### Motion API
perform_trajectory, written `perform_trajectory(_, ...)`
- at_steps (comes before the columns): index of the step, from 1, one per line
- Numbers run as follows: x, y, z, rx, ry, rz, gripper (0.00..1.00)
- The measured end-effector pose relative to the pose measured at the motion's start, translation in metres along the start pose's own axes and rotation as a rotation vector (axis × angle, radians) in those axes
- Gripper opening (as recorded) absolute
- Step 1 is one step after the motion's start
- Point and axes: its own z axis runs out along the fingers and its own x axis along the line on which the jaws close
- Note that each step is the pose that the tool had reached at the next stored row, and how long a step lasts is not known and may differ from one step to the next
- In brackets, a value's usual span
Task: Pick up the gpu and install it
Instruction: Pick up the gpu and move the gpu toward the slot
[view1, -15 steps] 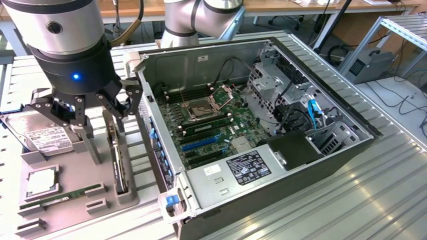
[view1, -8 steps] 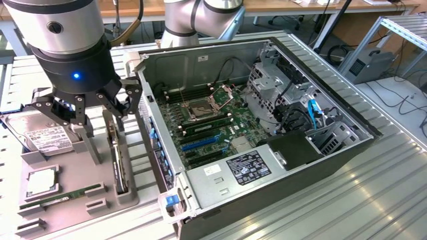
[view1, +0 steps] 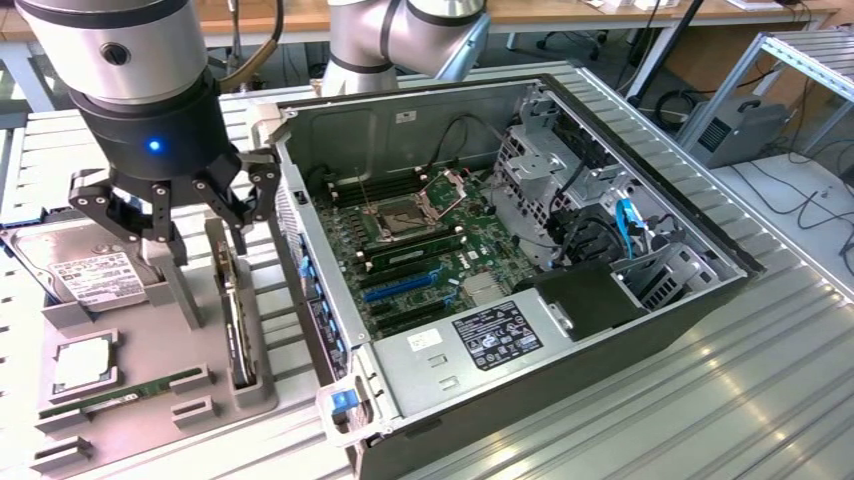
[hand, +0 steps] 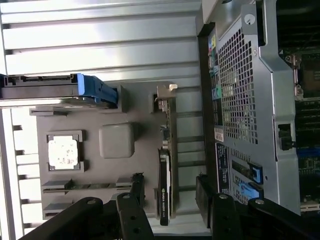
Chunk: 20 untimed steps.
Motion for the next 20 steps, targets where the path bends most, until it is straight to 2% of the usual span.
perform_trajectory(5, 0.001, 0.0111, 0.0085, 0.0000, 0.0000, 0.000, 0.54)
perform_trajectory(20, 0.002, 0.0148, 0.0135, 0.0000, 0.0001, 0.000, 0.54)
